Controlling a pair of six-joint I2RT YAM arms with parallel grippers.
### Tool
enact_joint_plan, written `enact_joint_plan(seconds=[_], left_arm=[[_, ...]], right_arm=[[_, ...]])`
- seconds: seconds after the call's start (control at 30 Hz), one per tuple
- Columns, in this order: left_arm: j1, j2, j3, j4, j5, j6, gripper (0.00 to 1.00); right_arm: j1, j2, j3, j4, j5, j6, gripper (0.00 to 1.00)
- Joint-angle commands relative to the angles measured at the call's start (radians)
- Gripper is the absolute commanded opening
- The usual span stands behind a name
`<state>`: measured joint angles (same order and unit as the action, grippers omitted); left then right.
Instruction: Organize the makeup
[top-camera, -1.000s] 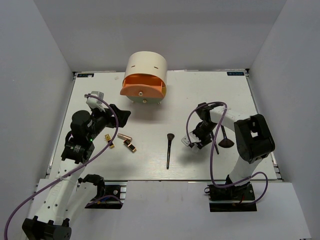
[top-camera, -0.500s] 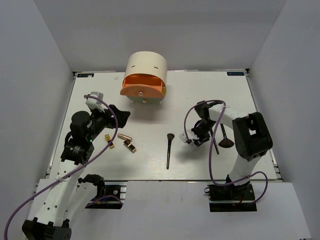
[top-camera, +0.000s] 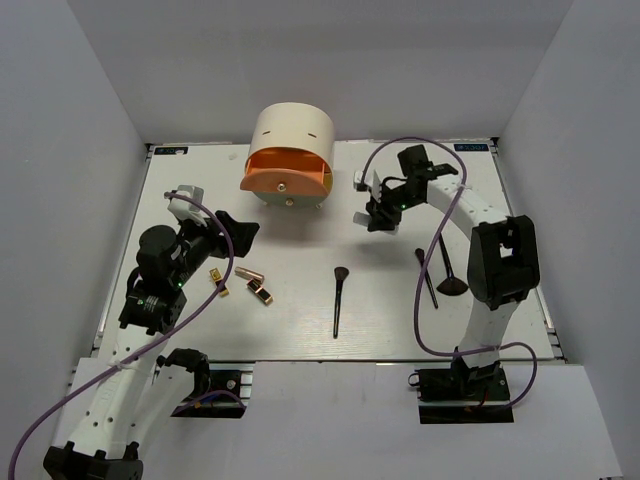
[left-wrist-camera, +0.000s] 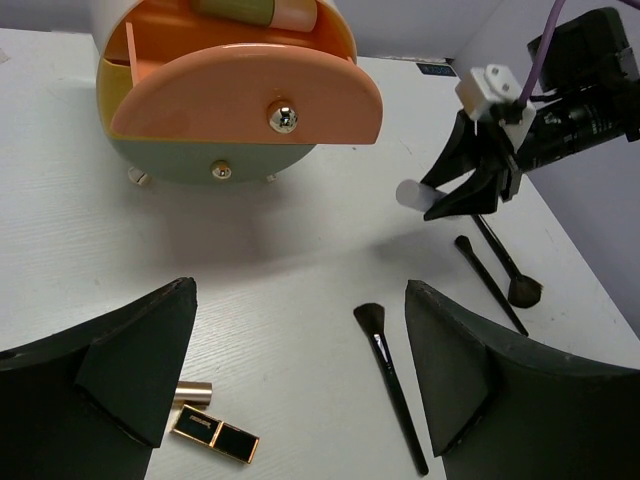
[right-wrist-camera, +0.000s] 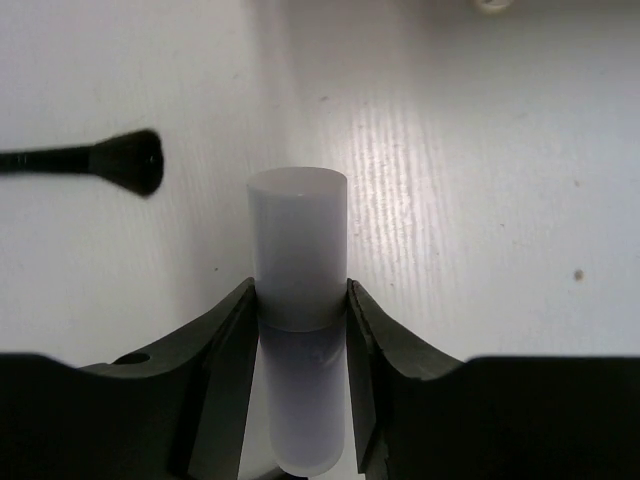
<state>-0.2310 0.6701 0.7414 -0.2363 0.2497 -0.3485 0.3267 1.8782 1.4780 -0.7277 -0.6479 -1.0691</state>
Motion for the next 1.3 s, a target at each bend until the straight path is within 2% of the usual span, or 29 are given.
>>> enact_joint_plan(seconds=[0.0, 0.2, 0.47, 0.57, 0.6, 0.7, 0.83, 1.03, 1.27], left_arm=[[0.004, -0.01, 0.0, -0.003, -0.006, 0.002, 0.95], [0.004, -0.009, -0.002, 0.011, 0.0, 0.002, 0.95], [0.004, 0.013, 0.006, 0.04, 0.016, 0.005, 0.95], [0.004, 0.013, 0.01, 0.037, 0.017, 0.006, 0.95], [0.004, 0.013, 0.015, 0.035, 0.017, 0.006, 0.95], [0.004, 0.005, 0.019, 0.026, 0.013, 0.009, 0.95], [0.004, -0.007, 0.021, 0.017, 0.006, 0.006, 0.95], [0.004, -0.007, 0.027, 0.012, 0.003, 0.009, 0.95], [0.004, -0.003, 0.029, 0.011, 0.011, 0.014, 0.95]], right_arm=[[-0.018, -0.08, 0.054, 0.16, -0.059, 0.263, 0.0], [-0.032, -0.152, 0.151, 0.325, -0.076, 0.484, 0.0], [-0.025, -0.14, 0.292, 0.605, -0.079, 0.745, 0.0], [-0.011, -0.059, 0.43, 0.627, -0.087, 0.827, 0.0], [-0.005, 0.0, 0.544, 0.59, -0.085, 0.849, 0.0], [0.017, 0.09, 0.712, 0.554, -0.079, 0.86, 0.0], [0.063, 0.122, 0.774, 0.495, -0.076, 0.787, 0.0], [0.141, 0.128, 0.775, 0.37, -0.047, 0.68, 0.0], [0.179, 0.13, 0.737, 0.355, -0.036, 0.641, 0.0]])
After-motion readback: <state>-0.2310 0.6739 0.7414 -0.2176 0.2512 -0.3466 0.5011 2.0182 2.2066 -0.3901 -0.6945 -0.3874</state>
